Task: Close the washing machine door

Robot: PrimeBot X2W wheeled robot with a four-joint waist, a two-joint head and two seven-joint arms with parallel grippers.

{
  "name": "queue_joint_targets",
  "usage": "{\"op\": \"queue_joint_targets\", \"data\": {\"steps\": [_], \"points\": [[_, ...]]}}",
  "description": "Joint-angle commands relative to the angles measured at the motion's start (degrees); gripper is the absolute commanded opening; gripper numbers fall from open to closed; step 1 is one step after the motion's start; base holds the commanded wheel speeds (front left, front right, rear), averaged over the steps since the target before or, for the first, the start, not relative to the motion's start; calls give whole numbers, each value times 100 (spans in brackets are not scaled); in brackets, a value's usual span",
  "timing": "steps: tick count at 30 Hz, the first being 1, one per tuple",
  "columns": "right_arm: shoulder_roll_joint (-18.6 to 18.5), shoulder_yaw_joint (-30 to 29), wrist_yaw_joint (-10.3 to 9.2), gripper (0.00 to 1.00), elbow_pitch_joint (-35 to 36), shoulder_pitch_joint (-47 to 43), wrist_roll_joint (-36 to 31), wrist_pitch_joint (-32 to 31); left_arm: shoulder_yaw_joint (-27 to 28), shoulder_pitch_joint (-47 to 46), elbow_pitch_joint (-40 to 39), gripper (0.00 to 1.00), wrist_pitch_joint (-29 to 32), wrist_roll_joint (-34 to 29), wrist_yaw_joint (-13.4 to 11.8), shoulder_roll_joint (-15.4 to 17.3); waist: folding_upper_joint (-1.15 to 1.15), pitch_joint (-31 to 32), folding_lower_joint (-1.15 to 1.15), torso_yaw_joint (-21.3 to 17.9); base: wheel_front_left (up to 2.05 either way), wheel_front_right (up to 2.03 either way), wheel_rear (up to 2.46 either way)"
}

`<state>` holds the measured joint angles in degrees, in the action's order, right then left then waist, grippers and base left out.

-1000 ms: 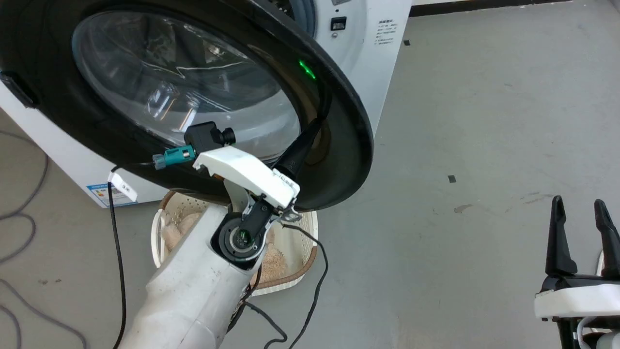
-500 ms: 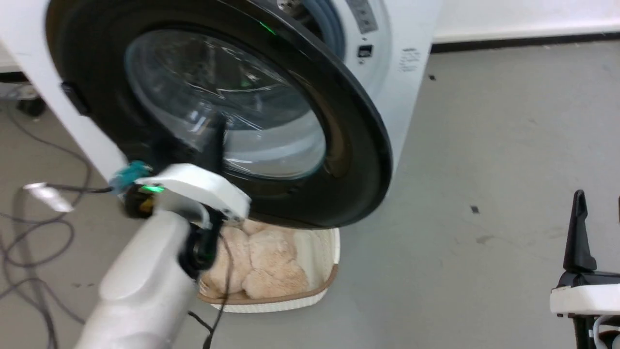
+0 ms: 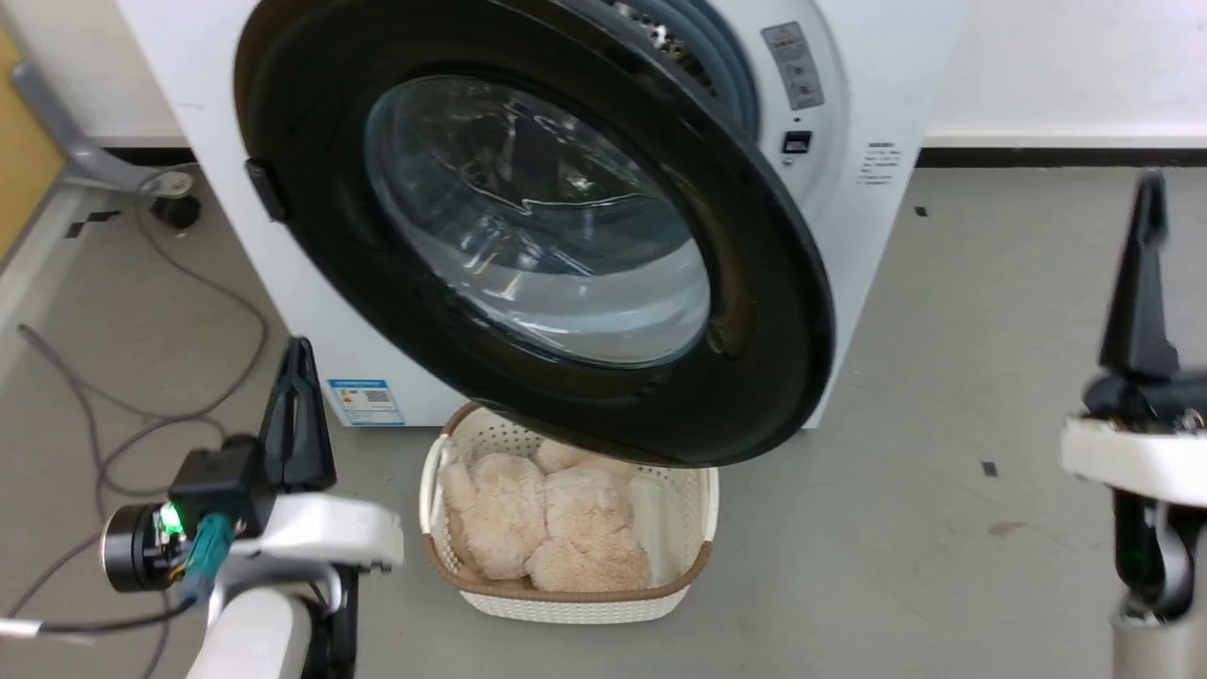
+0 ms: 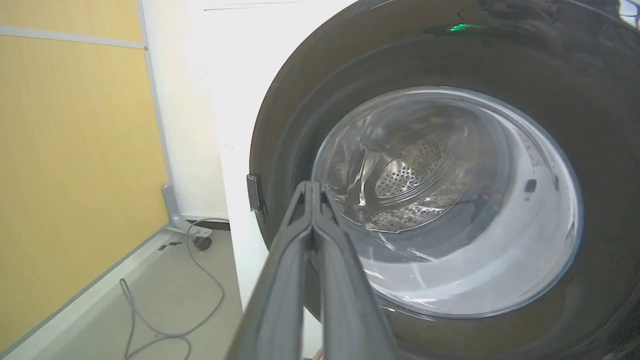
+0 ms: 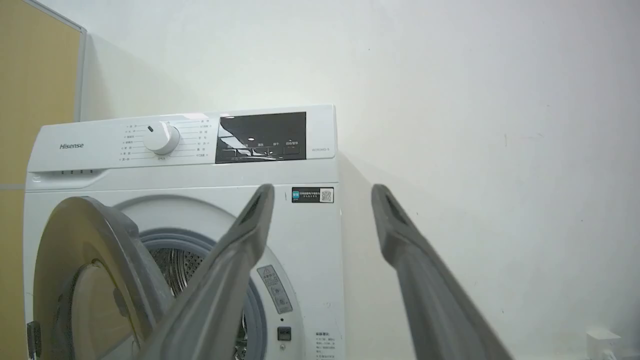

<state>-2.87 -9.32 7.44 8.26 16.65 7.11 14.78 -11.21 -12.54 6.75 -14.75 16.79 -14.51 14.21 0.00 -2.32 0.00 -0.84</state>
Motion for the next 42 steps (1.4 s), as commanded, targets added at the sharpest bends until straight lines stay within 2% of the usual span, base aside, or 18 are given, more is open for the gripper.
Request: {"op": "queue_joint_targets", "data": {"steps": [1,2,3,7,13,14,15,16,22,28,32,42], "points": [[-2,57,5,100,46,106,17,22,41,78,-56,0,-24,-42,53,-13,0,9,0,67,0,0,0],[-12,178,5,100,91,185,53,22,79,181,-89,22,-24,-98,130,-1,0,10,0,104,0,0,0],[-35,284,5,100,134,257,104,22,94,269,-105,100,-24,-172,204,20,0,12,0,138,0,0,0],[-252,849,5,100,146,469,366,22,296,555,-202,100,-24,-354,321,-11,0,14,0,247,0,0,0],[-801,2133,5,100,-6,668,732,22,640,923,-449,100,-24,-594,361,-170,0,-28,0,378,0,0,0],[-915,2369,5,67,-30,714,791,22,691,966,-493,100,-25,-632,363,-206,0,-45,0,399,0,0,0],[-1028,2600,5,25,-62,760,846,22,735,1006,-542,100,-25,-670,365,-245,0,-61,0,412,0,0,0],[-1145,2860,5,0,-109,784,917,22,772,1037,-585,100,-25,-710,376,-278,0,-84,0,429,0,0,0],[-1785,4067,5,0,-586,890,1134,22,917,1046,-722,100,-25,-946,443,-483,0,-266,0,484,0,0,0],[-2242,4706,5,0,-1220,984,1409,22,993,936,-788,100,-25,-1105,535,-667,0,-529,0,487,0,0,0],[-2409,4680,5,0,-1700,1103,1344,22,1058,799,-782,100,-25,-1148,640,-751,0,-755,0,477,0,0,0],[-2404,3915,5,0,-2548,1548,1286,22,1046,461,-862,100,-25,-1313,798,-942,0,-1330,0,573,0,0,0]]}}
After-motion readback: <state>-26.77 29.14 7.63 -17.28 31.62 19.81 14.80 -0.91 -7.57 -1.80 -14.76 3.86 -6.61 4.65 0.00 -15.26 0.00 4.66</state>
